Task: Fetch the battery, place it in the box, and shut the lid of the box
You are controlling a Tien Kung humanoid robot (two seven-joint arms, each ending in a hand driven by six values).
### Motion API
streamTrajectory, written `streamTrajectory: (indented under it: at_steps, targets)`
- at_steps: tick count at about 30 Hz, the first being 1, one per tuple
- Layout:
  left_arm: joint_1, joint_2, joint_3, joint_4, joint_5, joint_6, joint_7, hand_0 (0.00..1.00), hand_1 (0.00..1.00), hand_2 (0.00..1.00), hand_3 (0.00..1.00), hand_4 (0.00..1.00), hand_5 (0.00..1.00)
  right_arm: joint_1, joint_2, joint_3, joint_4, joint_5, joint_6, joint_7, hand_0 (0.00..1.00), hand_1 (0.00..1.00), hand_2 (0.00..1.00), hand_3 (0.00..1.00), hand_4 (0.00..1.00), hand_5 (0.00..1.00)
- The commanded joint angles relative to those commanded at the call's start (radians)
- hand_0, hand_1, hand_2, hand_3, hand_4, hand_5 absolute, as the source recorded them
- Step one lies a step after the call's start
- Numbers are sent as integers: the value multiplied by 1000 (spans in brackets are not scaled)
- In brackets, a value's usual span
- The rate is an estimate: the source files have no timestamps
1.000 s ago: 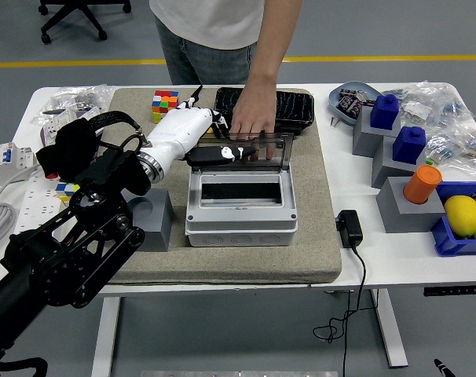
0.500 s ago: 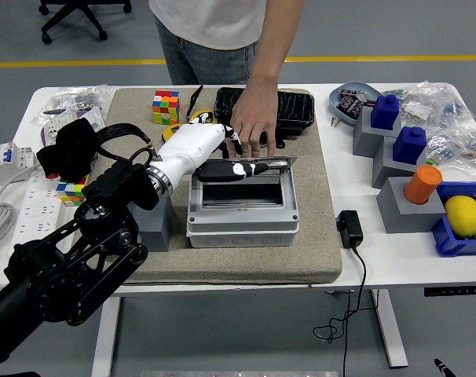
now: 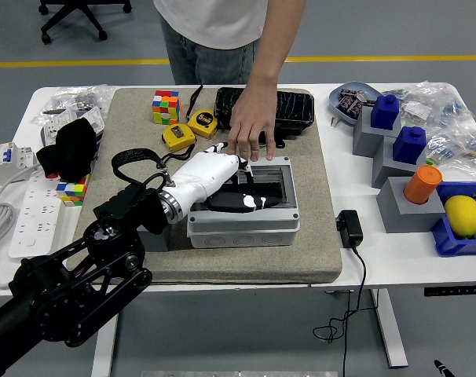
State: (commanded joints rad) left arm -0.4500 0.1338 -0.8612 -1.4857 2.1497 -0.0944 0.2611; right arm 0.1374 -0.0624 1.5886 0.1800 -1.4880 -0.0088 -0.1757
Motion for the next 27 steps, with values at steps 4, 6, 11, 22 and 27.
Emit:
streamTrajectory:
  at_steps: [4,6,11,22,27]
  targets:
    - [8,-13,-66,-13,-30,87,-77,998,572,411,571,998,998,-1,0,3,0,0,0,-1,812,760,764,797,998,998]
    - [20,-24,-109,-17,-110,136,-141,976,611,610,602,998,998,-2,1,5,0,-1,-1,-2,812,760,765,797,998,998]
    - [60,-60,-230,-27,-316,145,-282,976,611,610,602,998,998,-5,4,6,0,-1,0,-2,812,760,765,797,998,998]
    - [209,-71,-445,-29,-773,98,-437,829,900,903,821,998,998,1,4,5,0,9,-9,9,812,760,765,797,998,998]
    - [285,-85,-550,-21,-987,65,-459,835,946,984,936,998,998,1,-3,23,0,15,-68,42,814,754,754,787,998,998]
